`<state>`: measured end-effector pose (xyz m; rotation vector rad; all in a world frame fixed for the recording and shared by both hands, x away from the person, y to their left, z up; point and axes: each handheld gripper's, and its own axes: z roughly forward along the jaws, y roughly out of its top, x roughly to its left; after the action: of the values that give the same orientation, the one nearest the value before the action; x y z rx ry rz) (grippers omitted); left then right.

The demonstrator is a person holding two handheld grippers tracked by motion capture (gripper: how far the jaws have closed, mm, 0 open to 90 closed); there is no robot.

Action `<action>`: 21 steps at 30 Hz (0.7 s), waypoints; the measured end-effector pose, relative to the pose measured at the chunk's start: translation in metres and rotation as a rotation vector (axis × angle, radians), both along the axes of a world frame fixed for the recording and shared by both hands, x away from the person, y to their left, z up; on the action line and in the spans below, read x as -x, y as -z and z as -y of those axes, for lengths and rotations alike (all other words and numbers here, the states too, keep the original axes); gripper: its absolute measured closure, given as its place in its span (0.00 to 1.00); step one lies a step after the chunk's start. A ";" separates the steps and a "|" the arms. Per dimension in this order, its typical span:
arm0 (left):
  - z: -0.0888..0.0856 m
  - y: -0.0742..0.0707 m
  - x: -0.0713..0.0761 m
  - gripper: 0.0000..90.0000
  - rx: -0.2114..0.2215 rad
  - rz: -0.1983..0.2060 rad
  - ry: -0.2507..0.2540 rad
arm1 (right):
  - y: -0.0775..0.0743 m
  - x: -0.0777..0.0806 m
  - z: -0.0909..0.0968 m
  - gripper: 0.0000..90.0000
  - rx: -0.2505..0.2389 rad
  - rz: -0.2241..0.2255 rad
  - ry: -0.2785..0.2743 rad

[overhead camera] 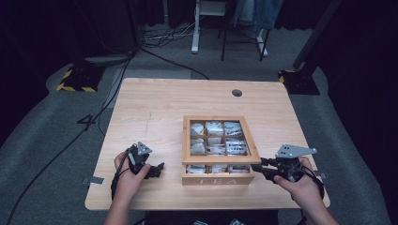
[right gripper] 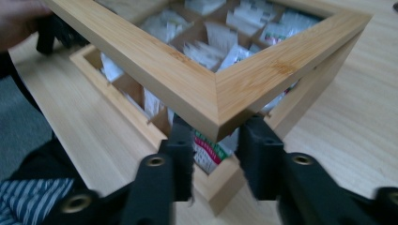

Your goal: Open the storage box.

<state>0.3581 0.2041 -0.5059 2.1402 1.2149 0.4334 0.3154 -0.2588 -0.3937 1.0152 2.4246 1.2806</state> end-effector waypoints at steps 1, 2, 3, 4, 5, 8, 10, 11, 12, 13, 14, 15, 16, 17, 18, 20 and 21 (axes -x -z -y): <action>0.000 0.000 0.000 0.00 -0.001 0.000 0.000 | -0.004 -0.002 0.000 0.77 -0.003 0.000 -0.001; 0.000 0.000 0.000 0.00 -0.004 0.001 0.001 | -0.004 -0.002 0.000 0.77 -0.003 0.000 -0.001; 0.000 0.000 0.000 0.00 -0.007 0.002 0.002 | -0.005 -0.002 0.000 0.77 -0.003 0.002 0.003; 0.000 0.000 0.000 0.00 -0.008 0.003 0.002 | -0.006 -0.003 0.000 0.77 -0.010 0.010 0.006; 0.000 0.000 0.000 0.00 -0.004 0.002 0.002 | -0.008 -0.004 0.000 0.77 -0.013 0.014 0.012; 0.000 0.000 0.000 0.00 -0.003 0.002 -0.001 | -0.011 -0.006 0.000 0.77 -0.020 0.023 0.020; 0.000 0.000 0.000 0.00 -0.003 0.002 0.002 | -0.014 -0.009 -0.001 0.77 -0.025 0.026 0.025; 0.000 0.000 0.000 0.00 -0.003 0.001 0.002 | -0.015 -0.010 -0.001 0.77 -0.025 0.029 0.027; 0.000 0.000 0.000 0.00 -0.003 0.001 0.002 | -0.016 -0.011 -0.001 0.77 -0.027 0.033 0.031; 0.000 0.000 0.000 0.00 -0.003 0.001 0.002 | -0.018 -0.013 -0.002 0.77 -0.030 0.039 0.038; 0.000 0.000 0.000 0.00 -0.004 0.003 0.000 | -0.018 -0.013 -0.002 0.77 -0.030 0.039 0.038; 0.000 0.000 0.000 0.00 -0.004 0.003 -0.001 | -0.020 -0.015 -0.003 0.77 -0.029 0.043 0.042; 0.000 0.000 0.000 0.00 -0.004 0.003 -0.001 | -0.020 -0.015 -0.003 0.77 -0.029 0.043 0.042; 0.000 0.000 0.000 0.00 -0.004 0.003 -0.001 | -0.021 -0.017 -0.004 0.77 -0.027 0.046 0.046; 0.000 0.000 0.000 0.00 -0.002 0.002 -0.002 | -0.021 -0.018 -0.004 0.77 -0.025 0.050 0.047; 0.000 0.000 0.000 0.00 -0.003 0.001 -0.004 | -0.024 -0.021 -0.006 0.77 -0.030 0.058 0.055; 0.000 0.000 -0.001 0.00 -0.006 0.002 -0.001 | -0.024 -0.022 -0.006 0.78 -0.034 0.060 0.059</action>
<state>0.3587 0.2038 -0.5056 2.1437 1.2154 0.4395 0.3372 -0.2525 -0.3692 1.0341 2.3191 1.3172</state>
